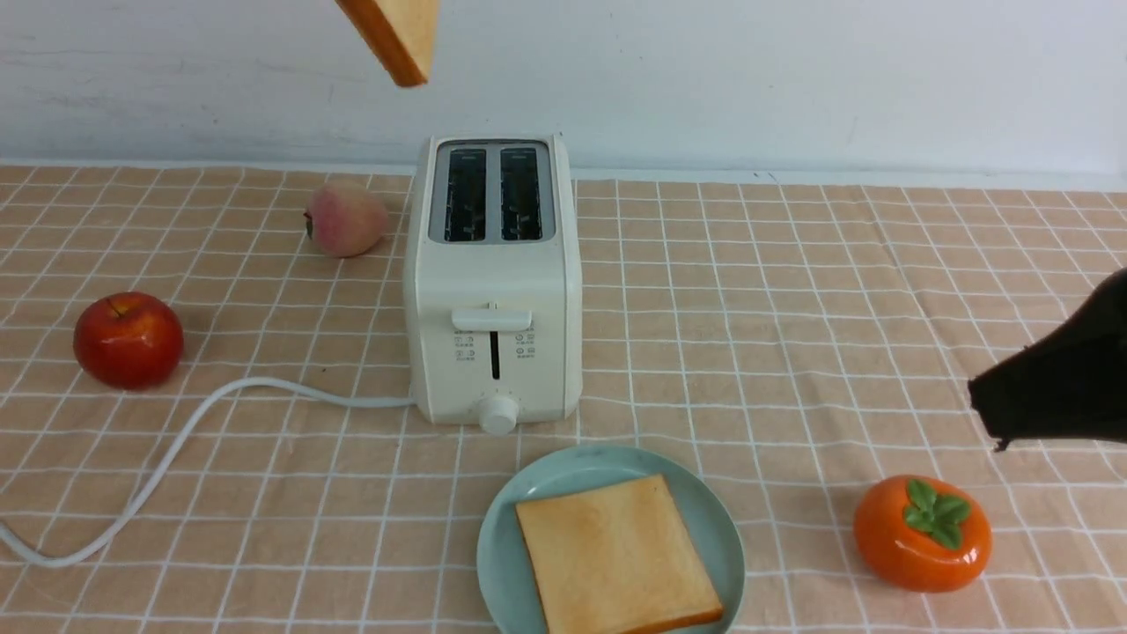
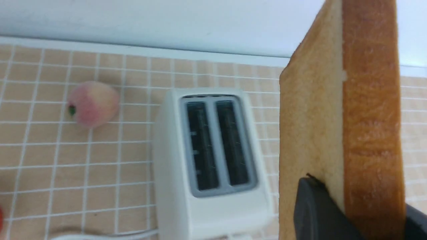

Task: Take toasted bread from bread machine on light coffee tablecloth place on plate.
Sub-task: 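Place the slice of bread on the plate with the left gripper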

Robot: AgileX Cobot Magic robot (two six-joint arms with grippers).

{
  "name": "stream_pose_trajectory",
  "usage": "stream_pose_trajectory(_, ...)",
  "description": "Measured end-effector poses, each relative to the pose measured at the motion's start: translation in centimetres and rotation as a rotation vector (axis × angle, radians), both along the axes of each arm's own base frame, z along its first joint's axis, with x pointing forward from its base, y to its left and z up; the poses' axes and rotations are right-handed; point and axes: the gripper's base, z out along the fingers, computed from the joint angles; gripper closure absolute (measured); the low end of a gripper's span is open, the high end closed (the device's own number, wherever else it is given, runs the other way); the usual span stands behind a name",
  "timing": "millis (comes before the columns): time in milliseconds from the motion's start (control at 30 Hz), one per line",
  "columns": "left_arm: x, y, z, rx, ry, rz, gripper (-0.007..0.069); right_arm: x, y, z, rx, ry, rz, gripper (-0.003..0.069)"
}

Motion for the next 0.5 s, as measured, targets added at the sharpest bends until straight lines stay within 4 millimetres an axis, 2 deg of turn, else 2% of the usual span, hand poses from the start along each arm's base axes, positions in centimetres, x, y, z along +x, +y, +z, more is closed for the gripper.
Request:
stream_pose_trajectory(67,-2.3,0.0,0.0,-0.032,0.013,-0.086,0.0517,0.1,0.0,0.0,-0.001,-0.010,-0.005,0.0162)
stream_pose_trajectory(133,-4.1,-0.4,-1.5,-0.070,0.059,-0.197,0.0517,0.2,0.0,0.1,0.004,-0.022,-0.009,0.0162)
stream_pose_trajectory(233,-5.2,-2.3,-7.0,-0.191,0.195,-0.396,0.0517,0.3,0.0,0.2,0.009,-0.031,-0.013,0.0162)
stream_pose_trajectory(300,-5.0,-2.9,-9.3,-0.235,0.245,-0.437,0.0517,0.3,0.0,0.2,0.009,-0.031,-0.013,0.0162)
stream_pose_trajectory(333,-4.4,-3.8,-13.6,-0.312,0.327,-0.466,0.0517,0.3,0.0,0.2,0.009,-0.031,-0.013,0.0162)
stream_pose_trajectory(433,-2.8,-4.8,-21.0,-0.454,0.431,-0.408,0.0517,0.3,0.0,0.2,0.009,-0.031,-0.013,0.0162)
stream_pose_trajectory(467,-2.4,-4.9,-23.1,-0.469,0.450,-0.386,0.0517,0.3,0.0,0.2,0.009,-0.031,-0.012,0.0162)
stream_pose_trajectory(500,-2.2,-5.0,-23.3,-0.493,0.450,-0.370,0.0517,0.3,0.0,0.2,0.009,-0.031,-0.012,0.0162)
